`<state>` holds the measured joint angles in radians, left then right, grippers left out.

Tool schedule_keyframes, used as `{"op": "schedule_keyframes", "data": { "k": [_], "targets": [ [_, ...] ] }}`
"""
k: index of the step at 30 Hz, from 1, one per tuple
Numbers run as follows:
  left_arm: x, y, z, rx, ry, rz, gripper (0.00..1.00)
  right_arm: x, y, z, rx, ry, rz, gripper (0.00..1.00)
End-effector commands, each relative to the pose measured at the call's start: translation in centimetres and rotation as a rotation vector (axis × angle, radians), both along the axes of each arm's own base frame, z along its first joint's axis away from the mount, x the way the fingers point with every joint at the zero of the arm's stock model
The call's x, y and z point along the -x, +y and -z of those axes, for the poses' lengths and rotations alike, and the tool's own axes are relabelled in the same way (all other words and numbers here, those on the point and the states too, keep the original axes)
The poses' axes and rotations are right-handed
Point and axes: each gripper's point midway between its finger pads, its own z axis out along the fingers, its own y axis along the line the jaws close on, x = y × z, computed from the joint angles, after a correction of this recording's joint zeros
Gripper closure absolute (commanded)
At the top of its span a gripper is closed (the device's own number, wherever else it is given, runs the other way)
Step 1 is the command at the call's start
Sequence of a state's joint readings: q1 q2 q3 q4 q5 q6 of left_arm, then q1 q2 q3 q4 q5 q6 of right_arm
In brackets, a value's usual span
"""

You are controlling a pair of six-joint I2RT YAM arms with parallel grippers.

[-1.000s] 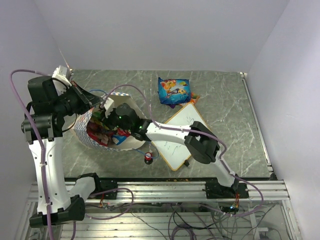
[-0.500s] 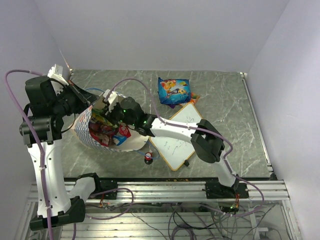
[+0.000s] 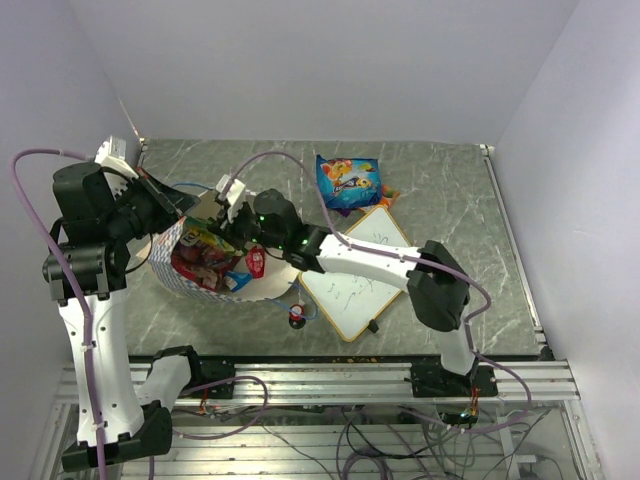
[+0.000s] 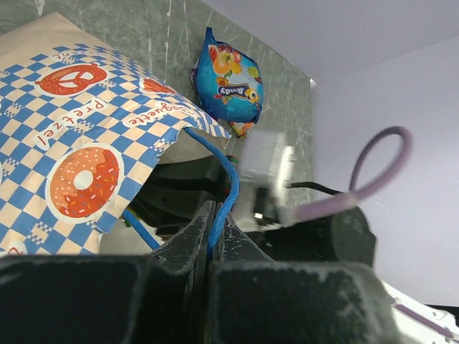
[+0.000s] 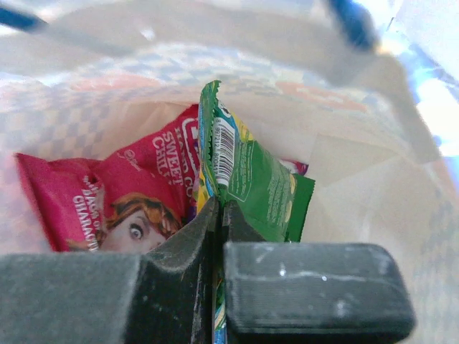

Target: Take the snacks out of the paper bag

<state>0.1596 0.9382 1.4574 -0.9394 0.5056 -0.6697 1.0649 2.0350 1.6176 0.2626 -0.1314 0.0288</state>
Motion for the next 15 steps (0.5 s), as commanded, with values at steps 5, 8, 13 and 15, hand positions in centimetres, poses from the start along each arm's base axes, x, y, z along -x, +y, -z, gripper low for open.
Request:
{"op": "schedule_keyframes", "data": {
  "k": [5, 8, 13, 15],
  "targets": [
    [0.2, -0.4, -1.4, 0.005, -0.036, 0.022, 0.93, 1.0, -2.3, -8.3, -0.131, -0.086, -0.007, 1.0],
    [0.1, -0.6, -1.2, 0.021, -0.02, 0.023, 0.93, 1.4, -2.9, -9.2, -0.141, -0.078, -0.01, 1.0],
    [0.2, -0.5, -0.9, 0.011, 0.004, 0.029, 0.93, 3.0, -4.8, -11.3, -0.176, -0.059, -0.024, 1.0],
    [0.2, -0.6, -0.8, 0.012, 0.006, 0.033, 0.93, 3.6, -6.1, -12.4, -0.182, -0.063, -0.018, 1.0]
  ]
}}
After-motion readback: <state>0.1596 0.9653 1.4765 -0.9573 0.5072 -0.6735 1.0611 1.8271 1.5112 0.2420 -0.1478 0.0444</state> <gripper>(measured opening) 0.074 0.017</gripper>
